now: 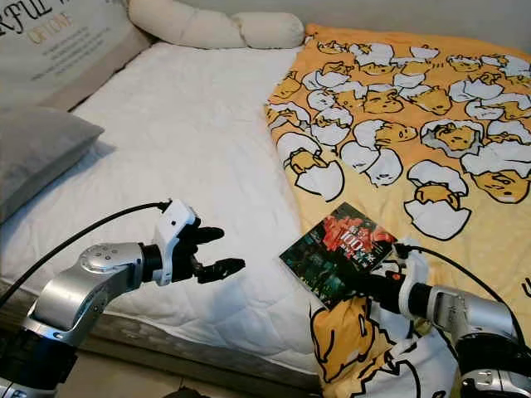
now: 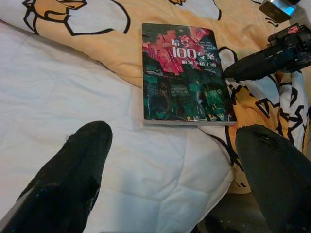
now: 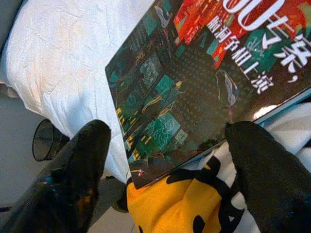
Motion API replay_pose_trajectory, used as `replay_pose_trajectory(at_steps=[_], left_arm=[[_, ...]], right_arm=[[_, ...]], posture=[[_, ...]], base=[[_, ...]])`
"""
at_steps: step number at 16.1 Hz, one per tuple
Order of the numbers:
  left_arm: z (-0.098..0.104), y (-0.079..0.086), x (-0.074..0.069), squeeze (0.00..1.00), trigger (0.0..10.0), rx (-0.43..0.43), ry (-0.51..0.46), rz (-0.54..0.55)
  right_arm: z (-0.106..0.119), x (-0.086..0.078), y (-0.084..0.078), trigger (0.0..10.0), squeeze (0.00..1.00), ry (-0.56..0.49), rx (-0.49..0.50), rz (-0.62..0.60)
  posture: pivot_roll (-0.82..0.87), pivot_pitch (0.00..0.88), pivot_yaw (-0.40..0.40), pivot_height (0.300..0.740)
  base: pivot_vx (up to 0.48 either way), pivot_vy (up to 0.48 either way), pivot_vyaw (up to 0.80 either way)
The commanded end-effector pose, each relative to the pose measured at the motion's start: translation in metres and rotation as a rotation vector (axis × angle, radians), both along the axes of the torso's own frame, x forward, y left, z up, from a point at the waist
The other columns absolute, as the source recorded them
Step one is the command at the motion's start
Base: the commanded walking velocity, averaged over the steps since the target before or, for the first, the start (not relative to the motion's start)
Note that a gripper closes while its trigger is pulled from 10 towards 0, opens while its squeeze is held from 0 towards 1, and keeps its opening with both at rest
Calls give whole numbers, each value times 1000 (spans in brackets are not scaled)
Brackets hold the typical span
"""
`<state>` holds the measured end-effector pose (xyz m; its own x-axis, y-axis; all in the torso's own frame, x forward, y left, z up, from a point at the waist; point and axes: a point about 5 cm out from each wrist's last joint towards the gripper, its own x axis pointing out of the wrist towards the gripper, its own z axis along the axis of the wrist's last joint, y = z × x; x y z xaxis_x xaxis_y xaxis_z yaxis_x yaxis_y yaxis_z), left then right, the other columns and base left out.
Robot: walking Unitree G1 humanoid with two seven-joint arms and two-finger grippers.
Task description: Clean up the room
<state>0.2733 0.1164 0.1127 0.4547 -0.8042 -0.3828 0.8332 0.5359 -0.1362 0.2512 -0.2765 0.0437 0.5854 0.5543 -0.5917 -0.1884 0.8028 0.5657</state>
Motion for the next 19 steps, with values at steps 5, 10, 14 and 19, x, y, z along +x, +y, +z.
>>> replay_pose_trajectory(at_steps=[5,10,14,19], left_arm=[[3,-1,-1,0,10000,8,-4,-14],[1,-5,-12,0,10000,10,47,-105],[2,-5,-10,0,10000,17,38,-99],[3,-4,-9,0,10000,19,32,-90]], right_arm=[[-6,-3,4,10000,1000,41,38,-19],[-7,-9,7,10000,1000,69,28,30],[-10,1,14,10000,475,28,27,-7],[0,19,34,10000,0,-72,114,-2]], posture=[[-29,0,39,740],[-31,0,37,740],[-31,0,40,740],[-25,0,37,740]], base=[[0,0,0],[0,0,0],[0,0,0],[0,0,0]])
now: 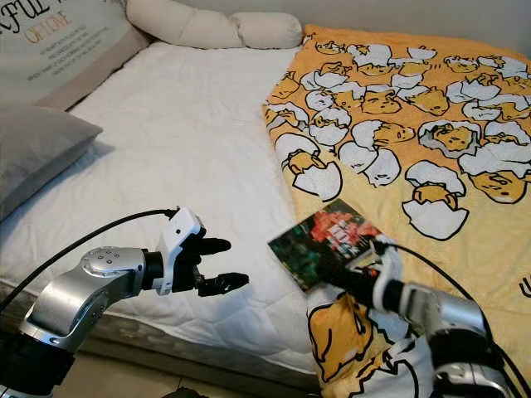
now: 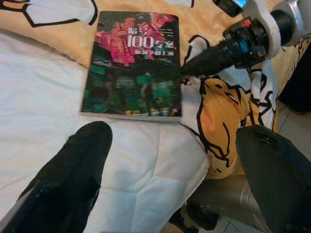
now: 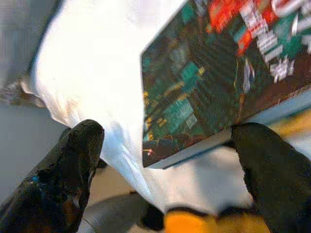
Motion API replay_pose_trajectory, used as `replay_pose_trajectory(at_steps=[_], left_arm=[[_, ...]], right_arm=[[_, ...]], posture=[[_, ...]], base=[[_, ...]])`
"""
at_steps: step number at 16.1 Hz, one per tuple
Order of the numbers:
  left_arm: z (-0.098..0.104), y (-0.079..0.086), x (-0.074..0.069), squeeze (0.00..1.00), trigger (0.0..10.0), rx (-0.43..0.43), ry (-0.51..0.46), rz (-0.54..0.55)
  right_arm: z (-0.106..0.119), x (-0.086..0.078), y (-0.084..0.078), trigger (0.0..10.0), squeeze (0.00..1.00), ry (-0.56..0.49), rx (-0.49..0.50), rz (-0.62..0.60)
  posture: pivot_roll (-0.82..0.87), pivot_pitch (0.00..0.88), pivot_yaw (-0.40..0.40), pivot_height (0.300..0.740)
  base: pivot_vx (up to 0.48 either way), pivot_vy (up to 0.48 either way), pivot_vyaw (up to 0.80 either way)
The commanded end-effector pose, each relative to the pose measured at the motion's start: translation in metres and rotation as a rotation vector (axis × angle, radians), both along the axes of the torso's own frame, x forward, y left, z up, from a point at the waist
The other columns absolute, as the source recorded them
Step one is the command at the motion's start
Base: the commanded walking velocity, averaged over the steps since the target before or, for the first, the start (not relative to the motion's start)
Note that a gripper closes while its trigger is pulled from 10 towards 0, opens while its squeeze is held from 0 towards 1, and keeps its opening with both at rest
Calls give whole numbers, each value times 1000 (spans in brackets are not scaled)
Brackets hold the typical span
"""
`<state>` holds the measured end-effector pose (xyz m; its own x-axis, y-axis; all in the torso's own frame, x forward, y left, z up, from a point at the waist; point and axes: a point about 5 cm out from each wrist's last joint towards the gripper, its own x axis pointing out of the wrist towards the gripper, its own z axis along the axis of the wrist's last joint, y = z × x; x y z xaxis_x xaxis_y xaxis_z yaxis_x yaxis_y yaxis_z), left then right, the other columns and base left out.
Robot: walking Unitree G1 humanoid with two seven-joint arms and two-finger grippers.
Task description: Clean up the room
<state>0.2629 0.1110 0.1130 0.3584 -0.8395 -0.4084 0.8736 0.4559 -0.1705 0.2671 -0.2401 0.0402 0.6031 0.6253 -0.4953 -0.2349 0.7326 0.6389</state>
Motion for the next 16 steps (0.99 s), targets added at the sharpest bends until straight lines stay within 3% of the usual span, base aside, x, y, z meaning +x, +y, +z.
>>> replay_pose_trajectory(at_steps=[1,4,5,6,7,8,16], left_arm=[[2,2,1,0,10000,10,-14,6],[1,2,1,0,10000,9,-14,13],[1,2,1,0,10000,9,-14,15],[1,2,1,0,10000,9,-14,15],[1,2,1,0,10000,10,-14,15],[1,2,1,0,10000,11,-12,16],[0,1,0,0,10000,17,0,5]], right_arm=[[2,3,-1,10000,0,-18,4,-21],[-4,6,2,9882,0,-24,14,-60],[-10,5,5,6706,0,-1,29,-92],[-14,3,8,6157,0,18,34,-91],[-15,2,10,6157,0,24,34,-85],[-17,0,13,10000,0,37,51,-74],[-35,-12,12,10000,0,138,-3,-91]], posture=[[-24,0,35,740],[-25,0,33,740],[-25,0,34,740],[-22,0,33,740],[-22,0,33,740],[-21,0,33,740],[-24,0,39,740]], base=[[0,0,0],[0,0,0],[0,0,0],[0,0,0],[0,0,0],[0,0,0],[0,0,0]])
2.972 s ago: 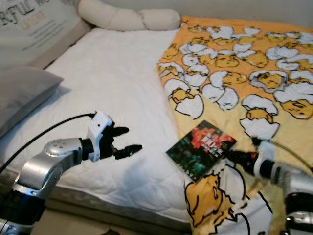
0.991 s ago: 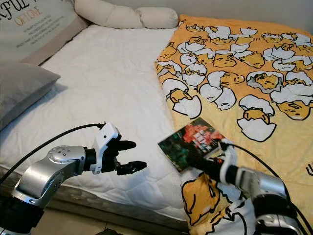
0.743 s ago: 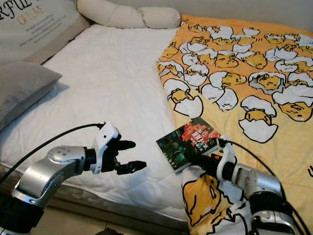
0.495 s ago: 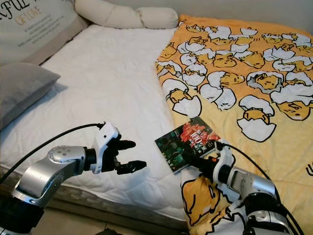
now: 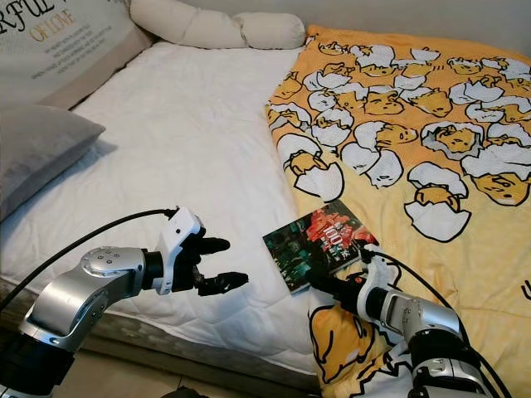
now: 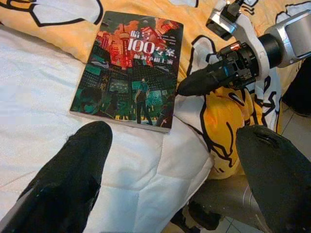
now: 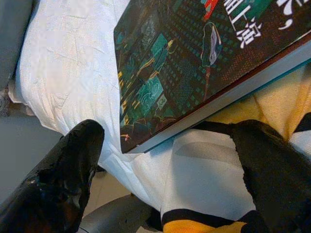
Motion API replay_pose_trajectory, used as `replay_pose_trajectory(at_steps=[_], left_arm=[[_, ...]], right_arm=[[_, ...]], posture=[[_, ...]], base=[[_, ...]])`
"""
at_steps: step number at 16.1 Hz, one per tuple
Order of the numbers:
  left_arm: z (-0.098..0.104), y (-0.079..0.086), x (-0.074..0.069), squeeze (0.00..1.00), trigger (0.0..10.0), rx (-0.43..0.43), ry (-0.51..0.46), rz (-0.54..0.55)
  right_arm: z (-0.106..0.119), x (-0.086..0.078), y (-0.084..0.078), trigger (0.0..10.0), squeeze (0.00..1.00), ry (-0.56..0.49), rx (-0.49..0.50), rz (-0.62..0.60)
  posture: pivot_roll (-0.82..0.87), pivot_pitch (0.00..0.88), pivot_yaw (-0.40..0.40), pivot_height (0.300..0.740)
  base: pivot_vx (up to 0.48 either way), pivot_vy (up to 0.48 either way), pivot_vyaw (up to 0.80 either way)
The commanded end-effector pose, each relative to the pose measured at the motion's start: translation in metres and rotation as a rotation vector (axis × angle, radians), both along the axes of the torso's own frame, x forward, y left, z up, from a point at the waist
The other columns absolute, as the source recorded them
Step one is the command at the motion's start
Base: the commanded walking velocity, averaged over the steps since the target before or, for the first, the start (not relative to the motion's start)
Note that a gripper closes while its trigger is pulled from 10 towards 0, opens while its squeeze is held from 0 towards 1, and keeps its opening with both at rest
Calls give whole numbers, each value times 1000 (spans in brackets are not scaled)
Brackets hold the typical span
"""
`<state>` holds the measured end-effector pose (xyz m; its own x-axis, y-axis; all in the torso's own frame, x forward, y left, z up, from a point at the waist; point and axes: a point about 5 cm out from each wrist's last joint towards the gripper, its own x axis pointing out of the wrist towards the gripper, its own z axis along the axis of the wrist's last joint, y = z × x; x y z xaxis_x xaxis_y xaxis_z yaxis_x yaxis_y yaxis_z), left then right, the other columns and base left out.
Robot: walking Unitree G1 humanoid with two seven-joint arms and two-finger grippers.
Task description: Clean up the room
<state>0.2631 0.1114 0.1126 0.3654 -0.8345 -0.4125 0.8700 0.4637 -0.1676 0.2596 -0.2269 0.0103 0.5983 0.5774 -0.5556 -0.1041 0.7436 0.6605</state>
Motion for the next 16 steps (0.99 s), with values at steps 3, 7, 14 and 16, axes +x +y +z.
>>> replay_pose_trajectory(at_steps=[3,7,14,16], left_arm=[[1,0,0,0,10000,14,1,-8],[3,3,0,0,10000,19,-2,-10],[3,4,0,0,10000,28,2,-13],[4,6,-3,0,10000,34,7,-18]], right_arm=[[0,2,-1,10000,0,-19,52,-58],[9,17,12,10000,0,-96,189,-133],[-5,21,26,10000,0,-53,161,-240],[-11,22,33,8549,0,-52,162,-322]], posture=[[-25,0,41,740],[-9,0,49,740],[6,0,58,740],[26,0,67,740]], base=[[0,0,0],[0,0,0],[0,0,0],[0,0,0]])
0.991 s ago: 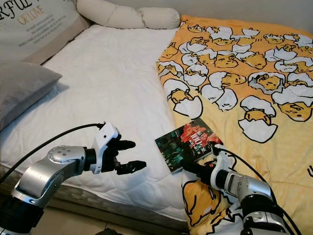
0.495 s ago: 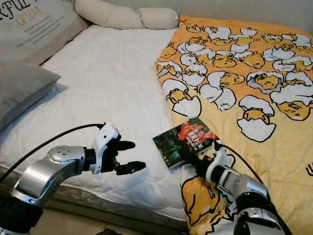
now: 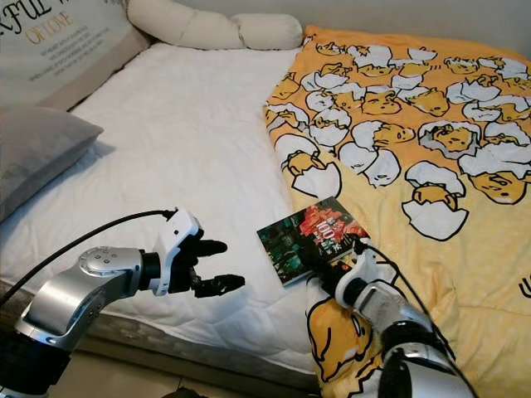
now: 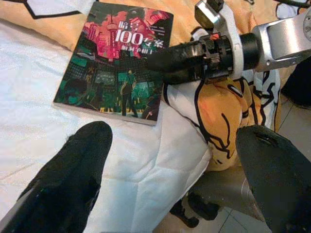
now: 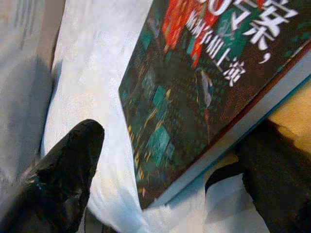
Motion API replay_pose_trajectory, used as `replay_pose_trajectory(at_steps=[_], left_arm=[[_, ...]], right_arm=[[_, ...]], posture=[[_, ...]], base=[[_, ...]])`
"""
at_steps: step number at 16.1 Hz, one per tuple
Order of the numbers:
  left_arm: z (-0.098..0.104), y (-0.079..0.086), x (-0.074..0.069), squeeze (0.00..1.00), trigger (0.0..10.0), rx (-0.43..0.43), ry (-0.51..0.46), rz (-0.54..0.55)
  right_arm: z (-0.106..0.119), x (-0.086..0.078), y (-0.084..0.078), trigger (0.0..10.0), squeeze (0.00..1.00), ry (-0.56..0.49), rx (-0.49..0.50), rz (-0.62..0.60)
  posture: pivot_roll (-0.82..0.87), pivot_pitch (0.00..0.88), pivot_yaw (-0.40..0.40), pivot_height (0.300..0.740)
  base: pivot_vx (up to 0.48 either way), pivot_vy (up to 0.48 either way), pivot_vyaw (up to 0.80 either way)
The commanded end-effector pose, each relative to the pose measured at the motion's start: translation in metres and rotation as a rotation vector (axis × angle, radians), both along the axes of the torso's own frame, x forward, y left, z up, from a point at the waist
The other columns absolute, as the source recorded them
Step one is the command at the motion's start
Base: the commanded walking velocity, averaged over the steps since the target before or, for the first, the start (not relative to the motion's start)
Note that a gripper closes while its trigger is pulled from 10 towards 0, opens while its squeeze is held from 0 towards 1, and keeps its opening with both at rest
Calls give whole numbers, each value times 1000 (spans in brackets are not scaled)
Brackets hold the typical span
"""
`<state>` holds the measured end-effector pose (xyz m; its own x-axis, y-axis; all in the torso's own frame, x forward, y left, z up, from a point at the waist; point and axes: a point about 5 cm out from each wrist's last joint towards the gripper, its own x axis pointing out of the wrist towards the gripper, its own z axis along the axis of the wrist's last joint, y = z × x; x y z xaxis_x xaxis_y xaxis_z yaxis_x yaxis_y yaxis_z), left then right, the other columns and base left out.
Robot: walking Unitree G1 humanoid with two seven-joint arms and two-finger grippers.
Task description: Clean up the room
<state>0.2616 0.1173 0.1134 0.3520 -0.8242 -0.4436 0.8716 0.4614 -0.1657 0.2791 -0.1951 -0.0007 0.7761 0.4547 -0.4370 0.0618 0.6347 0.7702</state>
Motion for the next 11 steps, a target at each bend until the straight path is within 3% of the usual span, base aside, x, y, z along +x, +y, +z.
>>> replay_pose_trajectory(at_steps=[1,2,3,4,11], left_arm=[[3,1,-2,0,10000,4,-7,-10],[4,3,-3,0,10000,8,-5,-12],[4,5,-4,0,10000,13,-2,-13],[5,7,-6,0,10000,18,1,-15],[8,9,-8,0,10000,21,-7,-17]], right_arm=[[-1,2,2,8549,0,-1,0,-41],[-2,3,2,3490,0,-1,-9,-71],[-2,4,4,2980,0,-14,10,-95],[-1,5,6,39,0,-32,20,-111],[4,8,1,0,0,-114,78,-174]], posture=[[29,0,68,740],[38,0,74,740],[46,0,78,740],[57,0,82,740],[64,0,88,740]], base=[[0,0,0],[0,0,0],[0,0,0],[0,0,0],[0,0,0]])
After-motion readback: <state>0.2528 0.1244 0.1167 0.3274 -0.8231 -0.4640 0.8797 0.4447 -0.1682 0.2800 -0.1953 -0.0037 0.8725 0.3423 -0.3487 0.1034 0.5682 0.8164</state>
